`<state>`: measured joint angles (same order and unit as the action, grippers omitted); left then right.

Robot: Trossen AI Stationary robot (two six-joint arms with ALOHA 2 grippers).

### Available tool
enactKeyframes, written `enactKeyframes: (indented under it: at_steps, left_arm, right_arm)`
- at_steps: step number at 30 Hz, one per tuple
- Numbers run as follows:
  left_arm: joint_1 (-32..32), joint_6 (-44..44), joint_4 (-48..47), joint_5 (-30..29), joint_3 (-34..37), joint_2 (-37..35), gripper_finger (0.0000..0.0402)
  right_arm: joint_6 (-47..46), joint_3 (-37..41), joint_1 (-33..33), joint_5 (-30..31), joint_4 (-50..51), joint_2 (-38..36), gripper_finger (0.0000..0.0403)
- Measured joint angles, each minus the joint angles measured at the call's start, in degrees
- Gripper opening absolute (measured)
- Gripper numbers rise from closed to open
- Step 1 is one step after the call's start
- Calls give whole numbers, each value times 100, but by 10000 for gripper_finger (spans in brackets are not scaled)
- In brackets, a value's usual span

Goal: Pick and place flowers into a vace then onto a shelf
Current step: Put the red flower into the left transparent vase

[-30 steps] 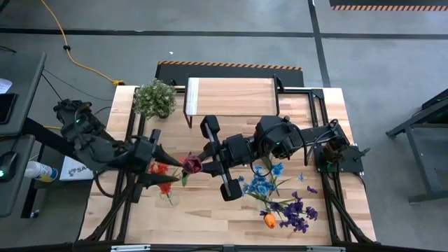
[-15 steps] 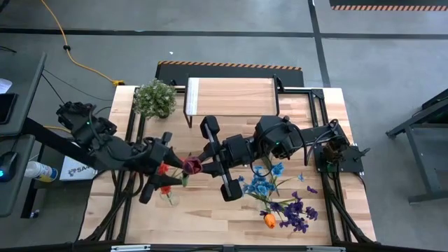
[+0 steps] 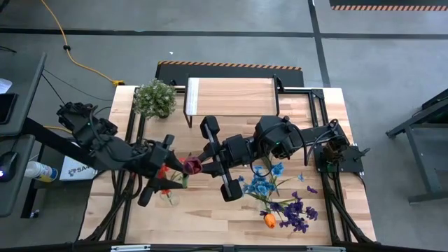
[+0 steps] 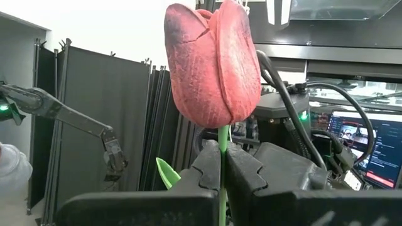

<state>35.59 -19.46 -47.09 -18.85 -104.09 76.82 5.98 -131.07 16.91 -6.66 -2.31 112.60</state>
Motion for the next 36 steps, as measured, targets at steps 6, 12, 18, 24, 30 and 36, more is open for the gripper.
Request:
enactKeyframes:
  at_steps: [6,12,18,24,30,36]
  left_arm:
    - [-2,-2,-11,-15,0,2,176]
    - [-2,209,-14,-17,0,2,55]
    - [-2,360,-14,-18,0,2,32]
    - [-1,353,-68,-19,0,2,28]
    - [0,278,-90,-22,0,0,28]
    - [0,273,-94,-22,0,0,28]
  right_arm:
    - [0,0,0,0,-2,0,0]
    - [0,0,0,-3,-4,0,0]
    - [-2,0,0,-52,-4,0,0]
    - [-24,0,0,-62,11,0,4]
    - [-160,0,0,-61,13,0,9]
    - [-305,0,0,-59,11,0,11]
